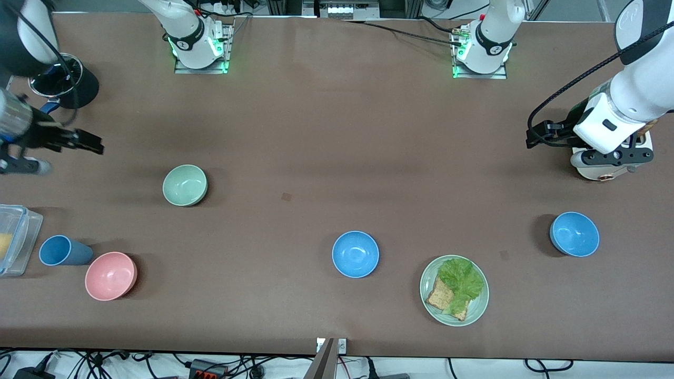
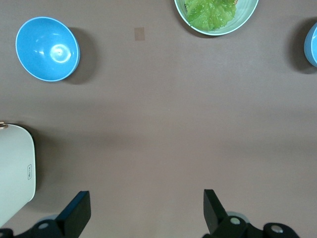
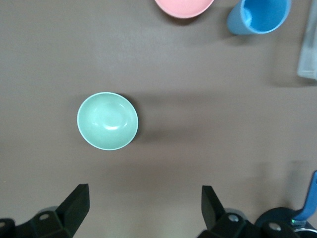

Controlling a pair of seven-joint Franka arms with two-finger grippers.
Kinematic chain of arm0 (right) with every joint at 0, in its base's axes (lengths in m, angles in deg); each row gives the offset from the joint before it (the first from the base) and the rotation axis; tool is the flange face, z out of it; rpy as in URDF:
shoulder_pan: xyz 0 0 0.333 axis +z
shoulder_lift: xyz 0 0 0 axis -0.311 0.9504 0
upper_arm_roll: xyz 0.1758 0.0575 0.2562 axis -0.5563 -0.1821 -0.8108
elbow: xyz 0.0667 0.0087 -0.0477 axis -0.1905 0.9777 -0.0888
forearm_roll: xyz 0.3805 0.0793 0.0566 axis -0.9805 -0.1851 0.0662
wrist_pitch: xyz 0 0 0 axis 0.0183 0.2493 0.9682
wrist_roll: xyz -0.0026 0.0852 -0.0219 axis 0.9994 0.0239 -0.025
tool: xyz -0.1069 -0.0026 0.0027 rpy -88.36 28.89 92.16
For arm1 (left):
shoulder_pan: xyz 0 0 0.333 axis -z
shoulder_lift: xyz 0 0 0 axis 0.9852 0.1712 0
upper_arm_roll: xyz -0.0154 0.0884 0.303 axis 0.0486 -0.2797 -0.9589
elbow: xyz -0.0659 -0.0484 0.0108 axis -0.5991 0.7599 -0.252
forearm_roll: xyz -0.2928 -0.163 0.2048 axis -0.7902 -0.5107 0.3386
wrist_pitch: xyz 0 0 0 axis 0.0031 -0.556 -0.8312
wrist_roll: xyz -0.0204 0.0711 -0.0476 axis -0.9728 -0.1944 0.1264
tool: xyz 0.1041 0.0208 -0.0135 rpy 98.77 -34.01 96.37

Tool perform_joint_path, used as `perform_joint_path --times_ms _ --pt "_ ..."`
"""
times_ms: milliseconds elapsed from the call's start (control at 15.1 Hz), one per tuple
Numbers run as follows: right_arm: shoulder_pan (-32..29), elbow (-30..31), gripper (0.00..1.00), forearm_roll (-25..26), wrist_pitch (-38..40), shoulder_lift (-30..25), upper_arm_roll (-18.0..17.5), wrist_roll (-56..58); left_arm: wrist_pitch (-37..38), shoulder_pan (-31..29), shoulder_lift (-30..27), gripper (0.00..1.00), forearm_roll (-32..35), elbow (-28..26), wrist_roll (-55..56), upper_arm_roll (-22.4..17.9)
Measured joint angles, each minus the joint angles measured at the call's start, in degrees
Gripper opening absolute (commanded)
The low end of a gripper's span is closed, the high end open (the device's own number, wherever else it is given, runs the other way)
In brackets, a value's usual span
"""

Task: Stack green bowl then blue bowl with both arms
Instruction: 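Reach the right gripper toward the light green bowl, then lower the right gripper and grasp the green bowl's rim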

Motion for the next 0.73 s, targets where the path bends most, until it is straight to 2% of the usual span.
perform_joint_path --times_ms 398,730 --pt "3.36 0.66 1.00 -0.01 -6.11 13.15 -0.17 -0.21 0.02 0.02 0.00 1.00 -0.01 0.00 -0.11 0.18" --pt "3.59 6.91 1.00 -0.01 -16.68 17.15 0.08 -0.29 0.04 0.32 0.00 1.00 -0.01 0.00 -0.16 0.31"
